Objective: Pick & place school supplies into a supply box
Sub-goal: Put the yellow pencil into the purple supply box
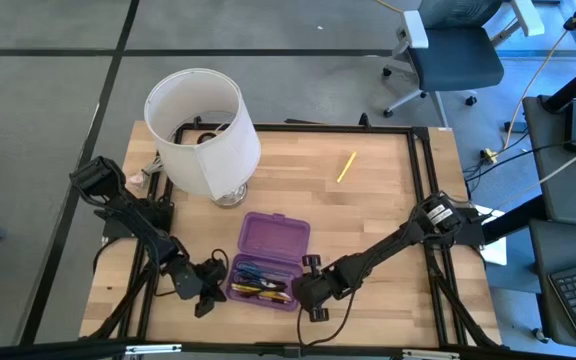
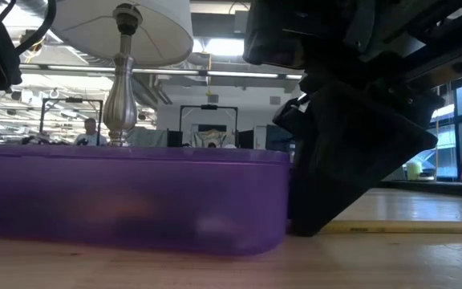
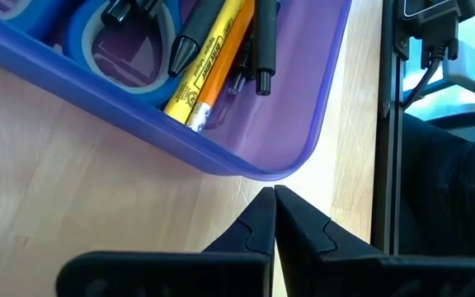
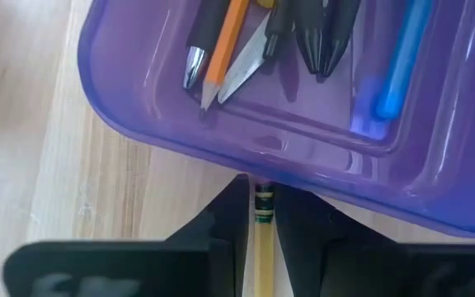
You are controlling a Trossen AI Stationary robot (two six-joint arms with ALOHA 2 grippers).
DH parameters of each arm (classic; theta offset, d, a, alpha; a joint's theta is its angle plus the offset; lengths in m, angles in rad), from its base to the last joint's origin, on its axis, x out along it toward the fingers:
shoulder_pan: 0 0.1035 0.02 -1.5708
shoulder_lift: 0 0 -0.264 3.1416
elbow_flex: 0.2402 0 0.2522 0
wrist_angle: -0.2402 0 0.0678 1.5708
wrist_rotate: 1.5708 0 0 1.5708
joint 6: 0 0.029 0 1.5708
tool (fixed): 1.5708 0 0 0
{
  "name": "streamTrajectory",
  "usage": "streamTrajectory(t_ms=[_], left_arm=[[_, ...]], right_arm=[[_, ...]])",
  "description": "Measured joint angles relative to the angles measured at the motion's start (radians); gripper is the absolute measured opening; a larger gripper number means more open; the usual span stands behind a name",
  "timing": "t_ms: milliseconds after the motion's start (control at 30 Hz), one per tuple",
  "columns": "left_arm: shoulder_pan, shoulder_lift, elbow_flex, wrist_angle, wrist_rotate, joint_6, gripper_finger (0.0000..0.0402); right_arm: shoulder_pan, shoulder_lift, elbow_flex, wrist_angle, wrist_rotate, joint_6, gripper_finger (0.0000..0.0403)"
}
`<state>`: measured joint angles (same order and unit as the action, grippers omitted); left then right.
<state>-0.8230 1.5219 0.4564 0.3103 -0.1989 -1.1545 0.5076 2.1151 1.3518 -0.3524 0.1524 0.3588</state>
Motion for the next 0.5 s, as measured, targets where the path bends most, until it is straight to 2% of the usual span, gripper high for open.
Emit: streamTrajectory(t_ms=[167, 400, 500], left_arm=[[0.0, 0.0, 0.0, 0.0, 0.0, 0.0, 0.0003], [0.0, 0.0, 0.0, -0.001, 0.0, -0.001, 0.0004], [0.0, 0.0, 0.0, -0.001, 0.0, 0.0, 0.0001]], right_arm=[[0.001, 0.0, 0.001, -0.027, 0.013, 0.0, 0.006], [0.001, -0.001, 0.002, -0.072, 0.034, -0.005, 0.0017], [0.002, -0.001, 0.002, -0.081, 0.06, -0.003, 0.0015]])
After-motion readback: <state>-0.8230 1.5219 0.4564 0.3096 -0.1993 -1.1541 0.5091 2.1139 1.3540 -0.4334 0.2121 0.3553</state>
